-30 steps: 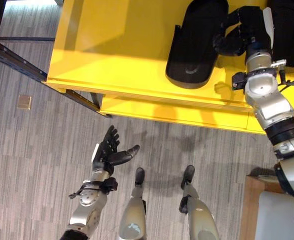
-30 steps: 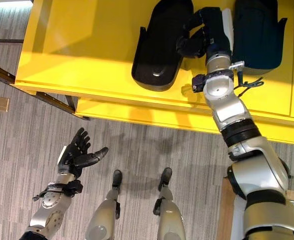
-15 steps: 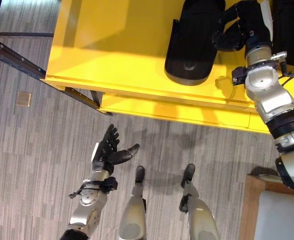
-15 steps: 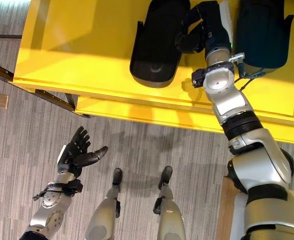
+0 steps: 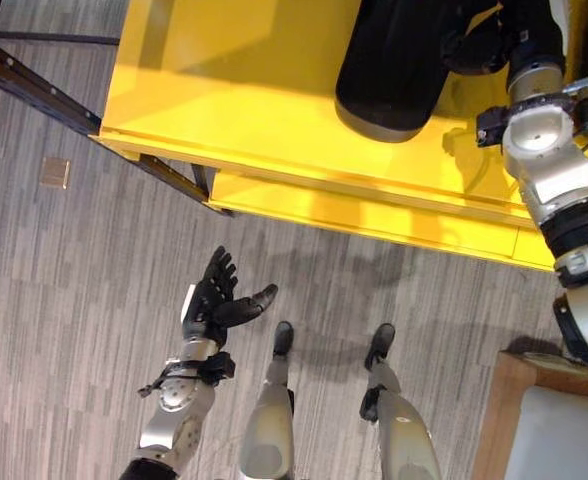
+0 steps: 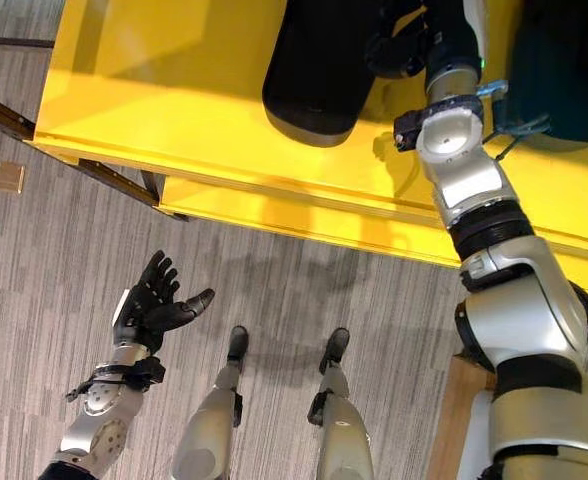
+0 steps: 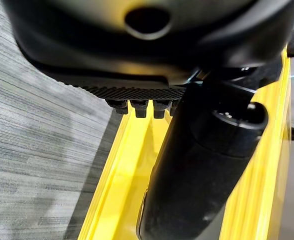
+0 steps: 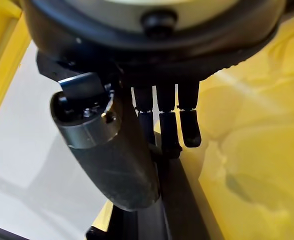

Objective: Move parts from the plastic box to the shelf.

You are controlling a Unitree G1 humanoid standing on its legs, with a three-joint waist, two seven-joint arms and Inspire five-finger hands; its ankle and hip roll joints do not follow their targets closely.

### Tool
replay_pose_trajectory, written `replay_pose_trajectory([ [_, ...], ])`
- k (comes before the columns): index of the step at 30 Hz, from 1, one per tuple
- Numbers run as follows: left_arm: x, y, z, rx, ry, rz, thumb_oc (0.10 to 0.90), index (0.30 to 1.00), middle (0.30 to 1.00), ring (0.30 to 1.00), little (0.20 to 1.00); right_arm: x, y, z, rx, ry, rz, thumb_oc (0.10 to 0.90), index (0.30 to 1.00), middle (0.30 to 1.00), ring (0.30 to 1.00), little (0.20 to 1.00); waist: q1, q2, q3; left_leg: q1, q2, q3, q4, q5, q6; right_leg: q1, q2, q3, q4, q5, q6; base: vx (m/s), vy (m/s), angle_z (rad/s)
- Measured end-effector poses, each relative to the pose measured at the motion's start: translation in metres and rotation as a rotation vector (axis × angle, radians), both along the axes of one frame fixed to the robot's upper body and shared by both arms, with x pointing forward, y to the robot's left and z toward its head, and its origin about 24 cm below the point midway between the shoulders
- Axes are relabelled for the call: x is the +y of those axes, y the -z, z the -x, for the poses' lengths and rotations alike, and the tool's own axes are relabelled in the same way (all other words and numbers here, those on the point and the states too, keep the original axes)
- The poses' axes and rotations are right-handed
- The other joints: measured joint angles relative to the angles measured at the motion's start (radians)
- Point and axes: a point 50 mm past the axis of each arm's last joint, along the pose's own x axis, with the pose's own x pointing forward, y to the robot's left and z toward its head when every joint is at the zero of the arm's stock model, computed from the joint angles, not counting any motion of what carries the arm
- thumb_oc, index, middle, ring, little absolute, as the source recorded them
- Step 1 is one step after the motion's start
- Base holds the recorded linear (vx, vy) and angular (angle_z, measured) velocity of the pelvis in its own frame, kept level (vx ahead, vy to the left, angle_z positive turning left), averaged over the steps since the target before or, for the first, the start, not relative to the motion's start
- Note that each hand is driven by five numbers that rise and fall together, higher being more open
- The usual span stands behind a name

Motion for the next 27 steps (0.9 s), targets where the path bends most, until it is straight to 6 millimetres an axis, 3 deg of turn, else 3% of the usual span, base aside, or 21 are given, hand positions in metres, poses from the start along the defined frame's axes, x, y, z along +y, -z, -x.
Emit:
replay_pose_trajectory([
  [12, 0.001, -0.003, 0.0, -0.016, -0.001, -0.005, 0.9, 1.0, 1.0, 1.0, 1.0, 0.002, -0.008, 0.002, -0.017, 0.014, 0.051, 0.4, 0.3, 0.3, 0.3, 0.3, 0.006, 0.005, 0.003, -0.018, -0.011, -0.02, 0.0, 0.008, 0.004, -0.006, -0.011, -0.018, 0.002, 0.001, 0.001, 0.0, 0.008, 0.05],
  [14, 0.001, -0.003, -0.001, -0.017, 0.0, -0.005, 0.9, 1.0, 1.0, 1.0, 1.0, 0.003, -0.009, 0.002, -0.017, 0.014, 0.063, 0.647, 0.646, 0.646, 0.646, 0.646, 0.006, 0.005, 0.003, -0.018, -0.011, -0.02, 0.0, 0.008, 0.004, -0.006, -0.011, -0.018, 0.002, 0.001, 0.001, 0.0, 0.0, 0.0],
  [15, 0.001, -0.003, -0.001, -0.017, 0.0, -0.005, 0.9, 1.0, 1.0, 1.0, 1.0, 0.004, -0.009, 0.002, -0.015, 0.015, 0.075, 0.9, 1.0, 1.0, 1.0, 1.0, 0.005, 0.005, 0.003, -0.018, -0.011, -0.019, 0.0, 0.008, 0.004, -0.006, -0.011, -0.017, 0.002, 0.001, 0.001, 0.0, 0.0, 0.0],
  [22, -0.001, -0.009, -0.005, -0.04, 0.007, -0.004, 0.9, 1.0, 1.0, 1.0, 1.0, 0.006, -0.014, 0.003, -0.033, 0.032, 0.135, 0.9, 1.0, 1.0, 1.0, 1.0, 0.002, 0.005, 0.003, -0.014, -0.01, -0.018, 0.0, 0.009, 0.004, -0.006, -0.011, -0.015, 0.006, 0.001, 0.002, 0.0, 0.0, 0.0],
  [27, -0.002, -0.014, -0.009, -0.06, 0.014, -0.008, 0.9, 1.0, 1.0, 1.0, 1.0, 0.005, -0.03, 0.011, -0.077, 0.053, 0.208, 0.9, 1.0, 1.0, 1.0, 1.0, -0.004, 0.005, 0.003, 0.009, -0.01, -0.01, 0.0, 0.01, 0.004, 0.012, -0.011, -0.009, 0.011, 0.001, 0.002, -0.01, 0.004, -0.02],
])
